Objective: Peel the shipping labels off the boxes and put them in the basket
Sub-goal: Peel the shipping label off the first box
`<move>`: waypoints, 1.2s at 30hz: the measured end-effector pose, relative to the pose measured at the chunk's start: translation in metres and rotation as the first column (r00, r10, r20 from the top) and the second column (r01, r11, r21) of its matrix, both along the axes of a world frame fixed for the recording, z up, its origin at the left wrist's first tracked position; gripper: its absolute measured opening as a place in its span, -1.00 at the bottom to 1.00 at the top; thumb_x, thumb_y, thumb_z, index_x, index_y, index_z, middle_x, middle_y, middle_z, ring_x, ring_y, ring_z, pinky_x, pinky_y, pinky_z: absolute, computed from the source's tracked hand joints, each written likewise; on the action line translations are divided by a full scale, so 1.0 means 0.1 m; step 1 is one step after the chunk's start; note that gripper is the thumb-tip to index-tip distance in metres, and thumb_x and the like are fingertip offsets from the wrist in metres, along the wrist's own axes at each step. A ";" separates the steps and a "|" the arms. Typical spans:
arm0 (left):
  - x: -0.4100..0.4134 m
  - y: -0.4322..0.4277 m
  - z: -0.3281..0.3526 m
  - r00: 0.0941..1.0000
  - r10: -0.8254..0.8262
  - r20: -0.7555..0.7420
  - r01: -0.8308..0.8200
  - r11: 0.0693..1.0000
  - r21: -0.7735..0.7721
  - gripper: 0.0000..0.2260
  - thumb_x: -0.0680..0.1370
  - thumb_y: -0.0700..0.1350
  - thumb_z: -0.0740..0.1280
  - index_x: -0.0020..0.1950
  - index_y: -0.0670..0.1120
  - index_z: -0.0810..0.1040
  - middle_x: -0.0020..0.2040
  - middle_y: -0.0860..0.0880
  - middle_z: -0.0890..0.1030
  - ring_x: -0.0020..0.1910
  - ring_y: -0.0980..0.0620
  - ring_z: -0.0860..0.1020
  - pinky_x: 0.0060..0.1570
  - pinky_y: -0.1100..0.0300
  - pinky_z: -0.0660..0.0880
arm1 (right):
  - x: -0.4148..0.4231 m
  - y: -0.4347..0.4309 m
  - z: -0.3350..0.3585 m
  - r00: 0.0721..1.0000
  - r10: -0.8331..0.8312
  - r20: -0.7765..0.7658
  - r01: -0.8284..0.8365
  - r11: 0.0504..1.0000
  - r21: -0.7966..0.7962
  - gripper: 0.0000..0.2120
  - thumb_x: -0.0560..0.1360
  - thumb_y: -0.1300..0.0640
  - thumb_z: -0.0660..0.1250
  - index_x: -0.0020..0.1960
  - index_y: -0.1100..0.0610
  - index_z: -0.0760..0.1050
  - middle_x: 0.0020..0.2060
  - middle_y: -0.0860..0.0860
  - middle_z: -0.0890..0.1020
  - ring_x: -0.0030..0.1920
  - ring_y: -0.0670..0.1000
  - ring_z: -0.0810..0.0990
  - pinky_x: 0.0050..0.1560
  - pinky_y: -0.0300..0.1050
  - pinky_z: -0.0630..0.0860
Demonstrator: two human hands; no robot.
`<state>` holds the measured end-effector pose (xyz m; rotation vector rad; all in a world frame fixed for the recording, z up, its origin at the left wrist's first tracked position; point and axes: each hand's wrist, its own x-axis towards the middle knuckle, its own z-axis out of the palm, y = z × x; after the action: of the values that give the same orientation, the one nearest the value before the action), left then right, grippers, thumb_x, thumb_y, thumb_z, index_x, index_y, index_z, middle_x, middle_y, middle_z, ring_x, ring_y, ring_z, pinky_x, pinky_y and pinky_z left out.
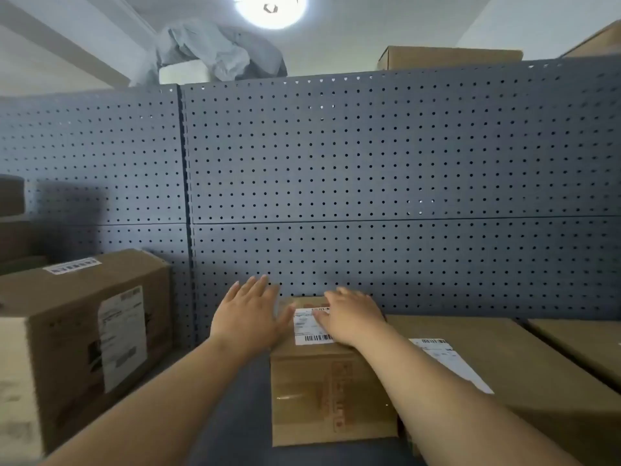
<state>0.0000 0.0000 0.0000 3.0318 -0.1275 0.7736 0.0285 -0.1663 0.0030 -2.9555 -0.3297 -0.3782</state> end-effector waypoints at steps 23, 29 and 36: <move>0.38 0.16 -0.13 0.919 -0.346 -0.191 0.354 0.935 0.010 -0.47 0.59 0.21 -0.07 0.46 -0.03 0.27 0.47 -0.04 0.30 0.43 -0.02 0.27 0.42 -0.01 0.15 | -0.20 0.10 -0.02 0.936 -0.327 -0.133 0.335 0.941 0.040 -0.49 0.61 -0.12 0.07 0.46 0.14 0.29 0.37 0.11 0.43 0.33 0.15 0.41 0.25 -0.03 0.40; 0.31 0.14 -0.12 0.908 -0.359 -0.216 0.351 0.933 -0.080 -0.49 0.59 0.21 -0.04 0.42 -0.02 0.33 0.42 -0.04 0.38 0.35 -0.06 0.36 0.34 0.00 0.27 | -0.29 0.03 -0.02 0.938 -0.314 -0.145 0.324 0.945 0.043 -0.52 0.62 -0.08 0.06 0.43 0.15 0.34 0.31 0.11 0.49 0.25 0.12 0.49 0.19 -0.05 0.45; 0.19 0.10 -0.09 0.888 -0.333 -0.317 0.293 0.941 -0.167 -0.57 0.59 0.19 0.02 0.24 -0.03 0.47 0.29 -0.05 0.47 0.19 -0.03 0.45 0.19 0.05 0.39 | -0.24 -0.07 -0.02 0.957 -0.259 -0.129 0.263 0.964 0.020 -0.57 0.60 -0.07 0.10 0.29 0.19 0.47 0.19 0.09 0.56 0.02 0.08 0.53 -0.08 -0.13 0.42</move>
<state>0.0187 0.0102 -0.0090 2.8701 -0.5320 0.2177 0.0049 -0.1736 0.0013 -2.9730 0.0841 -0.2216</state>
